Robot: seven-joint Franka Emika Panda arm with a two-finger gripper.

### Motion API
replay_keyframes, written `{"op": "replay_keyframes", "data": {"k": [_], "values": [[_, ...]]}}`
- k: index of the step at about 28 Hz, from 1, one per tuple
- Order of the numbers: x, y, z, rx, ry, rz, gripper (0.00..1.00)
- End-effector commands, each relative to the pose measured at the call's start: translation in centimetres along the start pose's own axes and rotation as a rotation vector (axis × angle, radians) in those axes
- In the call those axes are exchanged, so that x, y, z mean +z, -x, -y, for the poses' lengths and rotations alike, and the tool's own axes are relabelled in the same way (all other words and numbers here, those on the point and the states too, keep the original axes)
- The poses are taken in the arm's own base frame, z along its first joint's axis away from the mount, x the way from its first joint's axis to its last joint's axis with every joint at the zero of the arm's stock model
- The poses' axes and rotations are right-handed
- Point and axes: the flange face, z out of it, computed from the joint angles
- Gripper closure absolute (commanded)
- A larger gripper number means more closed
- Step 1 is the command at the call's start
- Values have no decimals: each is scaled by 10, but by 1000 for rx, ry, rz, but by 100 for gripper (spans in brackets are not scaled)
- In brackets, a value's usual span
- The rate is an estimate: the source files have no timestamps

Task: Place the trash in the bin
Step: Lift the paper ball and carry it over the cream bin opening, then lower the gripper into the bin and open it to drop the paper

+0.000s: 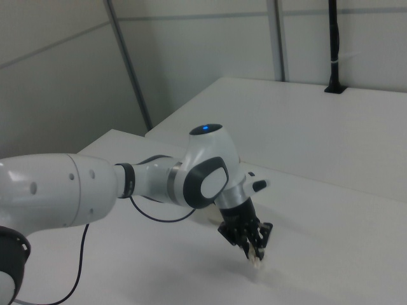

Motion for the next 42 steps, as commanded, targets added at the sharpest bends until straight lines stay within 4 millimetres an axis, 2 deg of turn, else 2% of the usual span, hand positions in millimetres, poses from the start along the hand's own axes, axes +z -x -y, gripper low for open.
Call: {"op": "replay_keyframes", "data": {"k": [1, 3, 6, 7, 13, 17, 20, 24, 26, 29, 30, 31, 32, 38, 42], "values": [[-67, 10, 7, 27, -30, -87, 74], [-91, 7, 12, 33, -45, -132, 73], [-123, -8, 35, 16, -67, -184, 73], [-128, -12, 40, 16, -68, -193, 73], [-139, -23, 66, -15, -66, -228, 71], [-152, -41, 85, -4, -59, -315, 71], [-154, -53, 88, 31, -54, -416, 71], [-147, -67, 98, 40, -52, -494, 70], [-141, -73, 106, 30, -52, -519, 62], [-136, -75, 108, 26, -53, -512, 54], [-134, -75, 109, 26, -54, -509, 48], [-132, -75, 109, 29, -57, -506, 10], [-131, -75, 109, 34, -62, -503, 0], [-127, -73, 111, 37, -66, -479, 0], [-124, -66, 106, 80, -84, -400, 0]]}}
